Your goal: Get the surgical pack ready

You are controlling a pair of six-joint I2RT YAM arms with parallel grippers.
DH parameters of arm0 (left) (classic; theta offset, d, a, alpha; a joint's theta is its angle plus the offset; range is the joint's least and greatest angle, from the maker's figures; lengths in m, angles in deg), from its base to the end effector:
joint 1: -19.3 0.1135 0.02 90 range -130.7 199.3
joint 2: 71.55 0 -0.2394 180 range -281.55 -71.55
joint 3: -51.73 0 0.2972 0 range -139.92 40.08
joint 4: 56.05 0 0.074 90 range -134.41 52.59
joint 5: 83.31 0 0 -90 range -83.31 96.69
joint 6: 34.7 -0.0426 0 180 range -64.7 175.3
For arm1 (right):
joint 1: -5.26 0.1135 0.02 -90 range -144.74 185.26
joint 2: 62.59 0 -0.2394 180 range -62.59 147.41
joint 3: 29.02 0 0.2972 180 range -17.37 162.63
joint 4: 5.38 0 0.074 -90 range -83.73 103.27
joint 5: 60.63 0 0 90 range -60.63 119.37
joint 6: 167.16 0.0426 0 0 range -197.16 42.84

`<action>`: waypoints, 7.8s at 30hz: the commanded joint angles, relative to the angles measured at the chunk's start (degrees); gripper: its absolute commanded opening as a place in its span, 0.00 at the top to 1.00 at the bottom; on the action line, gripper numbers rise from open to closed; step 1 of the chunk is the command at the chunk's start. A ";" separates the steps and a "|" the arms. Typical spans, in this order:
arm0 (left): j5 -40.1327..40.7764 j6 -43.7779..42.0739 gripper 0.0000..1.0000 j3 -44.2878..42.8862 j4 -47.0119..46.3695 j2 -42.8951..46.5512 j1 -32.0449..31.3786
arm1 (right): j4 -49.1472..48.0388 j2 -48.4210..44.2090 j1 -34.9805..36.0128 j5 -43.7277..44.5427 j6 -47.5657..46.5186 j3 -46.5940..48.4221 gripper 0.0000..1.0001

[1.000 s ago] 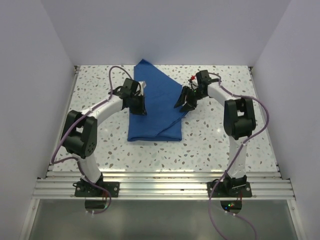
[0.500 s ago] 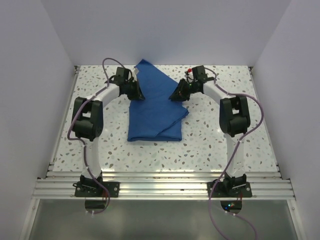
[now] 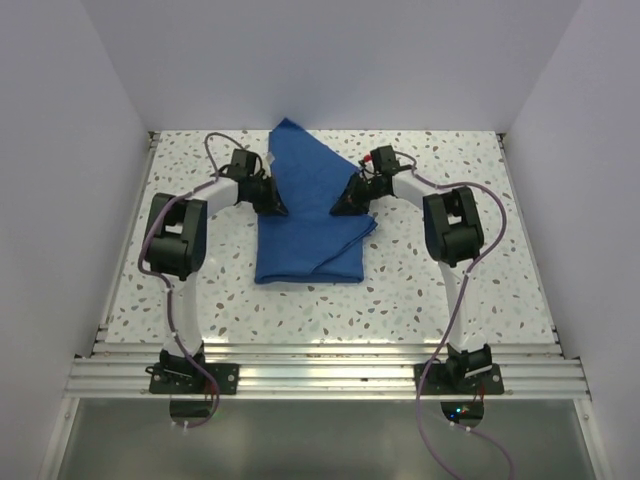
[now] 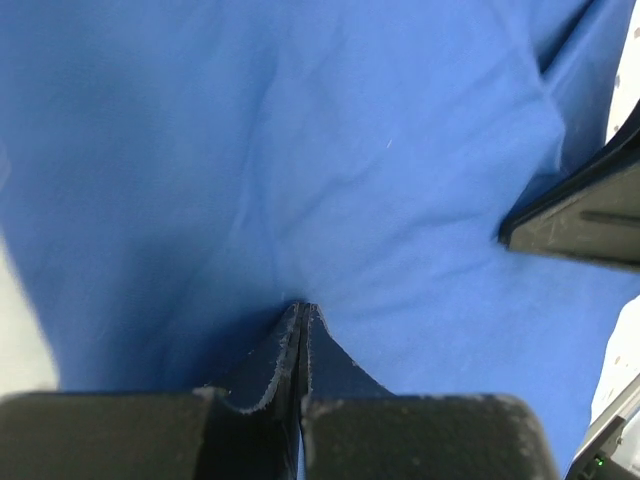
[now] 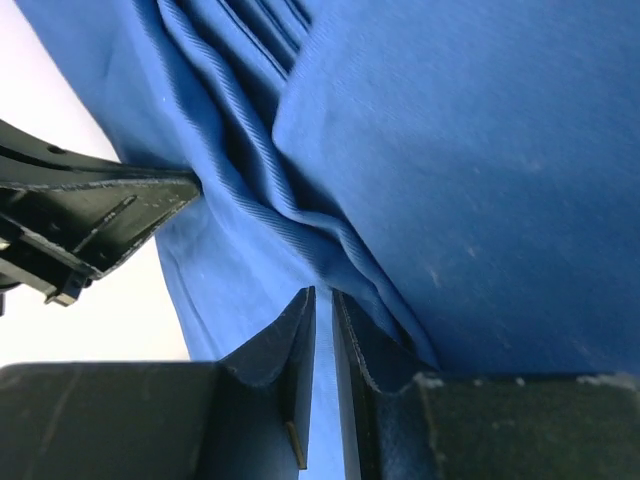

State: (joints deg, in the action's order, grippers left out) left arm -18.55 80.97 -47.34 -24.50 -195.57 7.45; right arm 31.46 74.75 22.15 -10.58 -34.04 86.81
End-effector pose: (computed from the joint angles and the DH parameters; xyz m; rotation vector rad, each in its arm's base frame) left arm 0.4714 -0.1175 0.0927 -0.1396 2.6157 -0.8070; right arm 0.4978 0.1797 0.0760 0.3469 2.7336 1.2513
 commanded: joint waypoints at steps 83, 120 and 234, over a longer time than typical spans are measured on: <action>-6.04 6.77 1.00 3.05 -12.43 -2.63 11.77 | 6.27 2.41 -4.05 -1.01 -11.64 3.39 0.80; -6.48 15.55 1.00 -26.66 -16.21 -23.54 15.02 | -9.66 9.97 -5.10 -4.36 1.03 6.03 0.69; -5.53 1.58 1.00 32.03 -5.41 51.33 5.79 | 13.48 -22.90 -6.78 1.09 -16.22 -17.42 1.00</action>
State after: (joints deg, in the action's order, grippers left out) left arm -26.39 84.56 -17.35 -32.44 -148.67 13.24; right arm 41.29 56.28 15.57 -12.13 -48.05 71.68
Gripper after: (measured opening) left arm 0.053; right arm 0.050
